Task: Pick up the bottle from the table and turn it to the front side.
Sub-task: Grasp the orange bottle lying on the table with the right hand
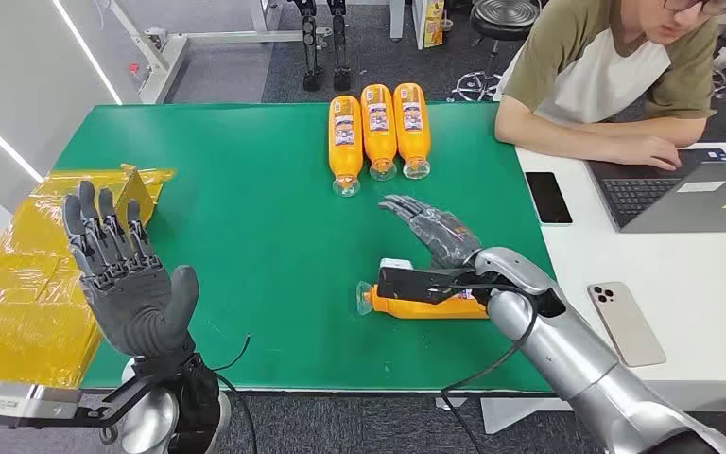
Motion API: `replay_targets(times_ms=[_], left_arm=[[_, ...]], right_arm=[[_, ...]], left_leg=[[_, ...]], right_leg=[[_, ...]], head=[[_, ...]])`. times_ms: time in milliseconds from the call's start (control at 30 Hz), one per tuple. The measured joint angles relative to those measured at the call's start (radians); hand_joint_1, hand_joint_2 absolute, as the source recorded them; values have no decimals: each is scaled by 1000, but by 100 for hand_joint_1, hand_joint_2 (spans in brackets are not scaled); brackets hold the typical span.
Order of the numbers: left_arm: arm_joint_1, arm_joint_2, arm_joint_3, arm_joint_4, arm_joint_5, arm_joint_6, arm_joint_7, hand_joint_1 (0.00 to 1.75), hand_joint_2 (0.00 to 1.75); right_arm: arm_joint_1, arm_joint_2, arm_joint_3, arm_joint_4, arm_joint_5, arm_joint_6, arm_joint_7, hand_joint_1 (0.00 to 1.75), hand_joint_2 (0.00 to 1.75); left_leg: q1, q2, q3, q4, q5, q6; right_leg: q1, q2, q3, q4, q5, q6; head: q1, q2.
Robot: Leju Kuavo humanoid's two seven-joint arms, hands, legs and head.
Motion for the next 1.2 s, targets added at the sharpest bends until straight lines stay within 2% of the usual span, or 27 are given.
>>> replay_targets(times_ms=[67,233,433,600,867,1033,1200], left_arm=[[-5,0,1,2,7,0,0,0,175],[-20,1,2,8,25,0,0,0,175],[-26,0,2,13,29,-2,0,0,175],[-29,0,2,16,34,-8,0,0,175],[-38,0,2,21,36,-9,0,0,175],[-41,0,2,22,42,1,0,0,175],[-35,1,2,22,42,11,0,0,175]], right_arm=[[-1,-32,15,-10,-26,22,12,0,175],[-14,-187,83,-74,-149,94,52,0,175],[-25,-289,138,-126,-198,145,91,0,175],[-24,-407,197,-211,-248,178,141,0,175],[-24,-486,247,-270,-252,175,167,0,175],[-11,-547,272,-310,-248,140,199,0,175],[5,-589,283,-323,-236,116,194,0,175]], left_leg=[[0,-1,0,0,0,0],[0,-2,-2,1,-1,1],[0,-2,-1,1,-1,2],[0,-3,-3,1,-1,2],[0,-2,-2,1,-1,2],[0,-2,-2,1,-1,2],[0,-2,-2,1,-1,3]], right_leg=[[0,0,0,0,0,0],[0,-1,0,0,0,1],[0,-1,-1,0,0,1],[0,-3,-1,0,0,1],[0,-2,-1,0,0,1],[0,-2,-1,0,0,1],[0,-1,-1,0,0,1]], head=[[0,0],[0,0],[0,0],[0,0],[0,0],[0,0],[0,0]])
